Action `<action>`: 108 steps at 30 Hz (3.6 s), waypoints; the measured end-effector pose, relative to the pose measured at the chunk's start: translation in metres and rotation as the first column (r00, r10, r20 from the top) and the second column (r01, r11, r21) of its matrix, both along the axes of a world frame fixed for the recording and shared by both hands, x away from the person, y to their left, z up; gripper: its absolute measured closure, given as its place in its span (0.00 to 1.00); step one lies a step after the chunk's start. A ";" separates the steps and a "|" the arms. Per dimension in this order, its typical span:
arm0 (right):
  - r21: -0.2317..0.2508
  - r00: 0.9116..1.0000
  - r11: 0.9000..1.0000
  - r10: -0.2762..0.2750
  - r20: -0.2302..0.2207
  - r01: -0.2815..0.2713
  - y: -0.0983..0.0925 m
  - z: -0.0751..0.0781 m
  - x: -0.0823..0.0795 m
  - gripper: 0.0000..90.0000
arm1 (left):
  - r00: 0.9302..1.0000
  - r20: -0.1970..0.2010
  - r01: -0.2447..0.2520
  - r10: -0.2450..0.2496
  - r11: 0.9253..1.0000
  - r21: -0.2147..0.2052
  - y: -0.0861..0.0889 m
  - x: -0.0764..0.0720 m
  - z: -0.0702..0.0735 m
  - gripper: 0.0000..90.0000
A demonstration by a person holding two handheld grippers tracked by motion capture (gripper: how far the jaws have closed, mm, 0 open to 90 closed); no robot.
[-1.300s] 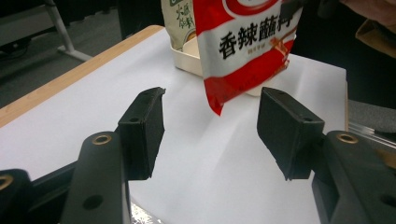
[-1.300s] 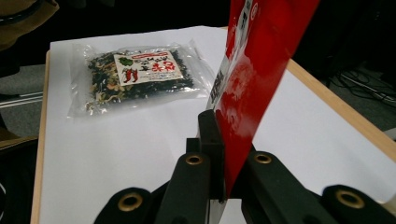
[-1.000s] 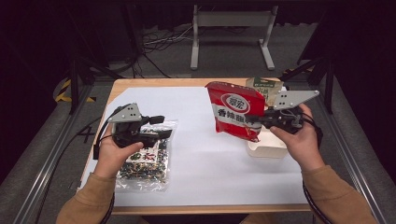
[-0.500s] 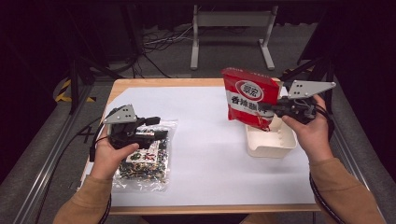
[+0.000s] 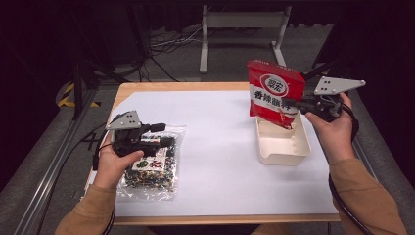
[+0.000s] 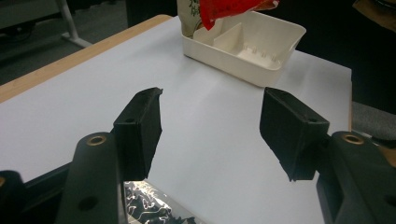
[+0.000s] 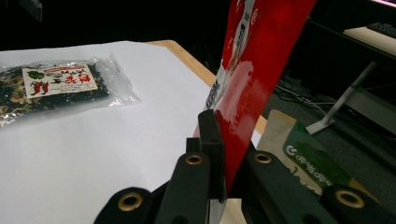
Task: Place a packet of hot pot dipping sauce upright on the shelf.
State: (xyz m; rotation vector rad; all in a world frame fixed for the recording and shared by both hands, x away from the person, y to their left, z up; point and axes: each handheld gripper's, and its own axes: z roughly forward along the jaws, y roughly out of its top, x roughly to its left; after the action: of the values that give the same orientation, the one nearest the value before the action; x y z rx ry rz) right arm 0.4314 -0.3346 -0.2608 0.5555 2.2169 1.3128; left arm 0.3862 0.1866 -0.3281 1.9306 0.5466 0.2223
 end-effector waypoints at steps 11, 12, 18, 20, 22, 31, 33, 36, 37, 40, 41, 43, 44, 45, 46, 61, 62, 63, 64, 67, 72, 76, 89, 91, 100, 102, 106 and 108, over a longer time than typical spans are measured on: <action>-0.015 1.000 1.000 -0.006 0.001 0.006 -0.015 -0.004 0.013 1.00 | 1.000 -0.009 -0.024 0.024 1.000 -0.001 0.007 -0.003 -0.003 0.44; -0.018 1.000 1.000 -0.007 0.000 0.007 -0.017 -0.005 0.015 1.00 | 1.000 -0.012 -0.027 0.027 1.000 -0.002 0.008 -0.003 -0.004 0.44; -0.029 1.000 1.000 -0.009 -0.018 0.008 -0.024 -0.013 0.024 1.00 | 0.999 -0.021 -0.036 0.036 0.999 0.000 0.012 -0.004 -0.006 0.44; -0.030 1.000 1.000 -0.007 -0.026 0.006 -0.025 -0.016 0.026 1.00 | 0.999 -0.021 -0.038 0.038 0.999 0.002 0.013 -0.004 -0.007 0.43; -0.033 0.999 0.999 -0.004 -0.034 0.003 -0.027 -0.019 0.029 1.00 | 0.999 -0.025 -0.041 0.041 0.999 0.001 0.013 -0.003 -0.008 0.43; -0.059 0.998 0.998 -0.026 -0.057 0.023 -0.032 -0.030 0.040 1.00 | 0.999 -0.033 -0.042 0.042 0.999 0.000 0.014 -0.003 -0.009 0.43; -0.065 0.998 0.997 -0.036 -0.057 0.032 -0.033 -0.033 0.042 1.00 | 0.998 -0.035 -0.043 0.043 0.999 0.000 0.014 -0.003 -0.009 0.43; -0.068 0.997 0.997 -0.045 -0.058 0.041 -0.035 -0.036 0.046 1.00 | 0.998 -0.036 -0.044 0.044 0.999 0.000 0.015 -0.003 -0.009 0.43; -0.071 0.997 0.997 -0.045 -0.056 0.041 -0.035 -0.037 0.048 1.00 | 0.998 -0.036 -0.044 0.044 0.999 0.000 0.015 -0.003 -0.009 0.43; -0.079 0.998 0.996 -0.047 -0.050 0.043 -0.033 -0.039 0.050 0.99 | 0.998 -0.036 -0.044 0.044 0.999 0.001 0.015 -0.003 -0.009 0.43; -0.084 0.998 0.996 -0.048 -0.045 0.044 -0.033 -0.040 0.052 0.99 | 0.998 -0.039 -0.045 0.045 0.999 -0.001 0.014 -0.003 -0.010 0.43; -0.089 0.998 0.995 -0.047 -0.041 0.043 -0.031 -0.043 0.054 0.99 | 0.998 -0.039 -0.045 0.045 0.999 0.000 0.014 -0.003 -0.010 0.43; -0.088 0.998 0.995 -0.045 -0.042 0.042 -0.031 -0.044 0.055 0.99 | 0.998 -0.040 -0.044 0.044 0.999 0.000 0.014 -0.003 -0.010 0.43; -0.092 0.998 0.995 -0.045 -0.040 0.041 -0.030 -0.045 0.056 0.99 | 0.998 -0.040 -0.044 0.044 0.999 0.000 0.014 -0.003 -0.010 0.43; -0.095 0.998 0.995 -0.044 -0.038 0.040 -0.029 -0.046 0.057 0.99 | 0.998 -0.040 -0.044 0.044 0.999 0.000 0.014 -0.003 -0.010 0.43; -0.074 0.999 0.997 -0.033 -0.035 0.030 -0.024 -0.057 0.052 0.96 | 0.999 -0.032 -0.042 0.042 0.999 0.005 0.014 -0.002 -0.010 0.43; -0.085 0.999 0.996 -0.036 -0.038 0.033 -0.024 -0.058 0.051 0.95 | 0.998 -0.036 -0.042 0.042 0.999 0.004 0.013 -0.002 -0.010 0.43; -0.094 0.998 0.995 -0.039 -0.042 0.035 -0.024 -0.058 0.050 0.94 | 0.998 -0.039 -0.040 0.040 0.999 0.003 0.013 -0.002 -0.010 0.43; -0.094 0.998 0.995 -0.039 -0.042 0.035 -0.024 -0.058 0.050 0.94 | 0.998 -0.039 -0.040 0.040 0.999 0.003 0.013 -0.002 -0.010 0.43; -0.115 0.996 0.992 -0.060 -0.059 0.053 -0.026 -0.063 0.048 0.92 | 0.998 -0.042 -0.041 0.042 0.999 0.003 0.013 -0.001 -0.010 0.43; -0.147 0.989 0.985 -0.104 -0.101 0.088 -0.031 -0.071 0.047 0.90 | 0.998 -0.047 -0.041 0.041 0.999 0.001 0.013 -0.002 -0.010 0.43; -0.181 0.985 0.979 -0.115 -0.132 0.090 -0.032 -0.077 0.046 0.89 | 0.998 -0.048 -0.041 0.041 0.999 -0.001 0.014 -0.001 -0.010 0.43; -0.255 0.987 0.956 -0.156 -0.037 0.142 -0.028 -0.076 0.048 0.95 | 0.998 -0.053 -0.037 0.037 0.999 -0.009 0.014 0.000 -0.011 0.43; -0.248 0.985 0.956 -0.169 -0.024 0.158 -0.028 -0.079 0.050 0.95 | 0.998 -0.054 -0.036 0.036 0.999 -0.008 0.014 0.000 -0.012 0.43; -0.269 0.977 0.943 -0.210 -0.020 0.197 -0.029 -0.087 0.058 0.95 | 0.998 -0.057 -0.037 0.036 0.999 -0.010 0.014 0.000 -0.012 0.43; -0.280 0.976 0.938 -0.217 -0.016 0.204 -0.028 -0.088 0.059 0.95 | 0.997 -0.061 -0.037 0.037 0.999 -0.011 0.013 0.000 -0.012 0.43; -0.303 0.974 0.929 -0.228 -0.013 0.213 -0.029 -0.092 0.062 0.95 | 0.998 -0.055 -0.038 0.038 0.999 -0.010 0.014 0.000 -0.012 0.43; -0.327 0.973 0.919 -0.233 -0.004 0.219 -0.028 -0.097 0.063 0.94 | 0.998 -0.055 -0.037 0.037 0.999 -0.008 0.014 0.000 -0.012 0.43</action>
State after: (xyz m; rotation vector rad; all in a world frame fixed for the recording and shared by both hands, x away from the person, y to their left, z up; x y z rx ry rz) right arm 0.4943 -0.3629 -0.3574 0.6922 2.2610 0.8028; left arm 0.3864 0.2006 -0.3402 1.9236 0.6187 0.1912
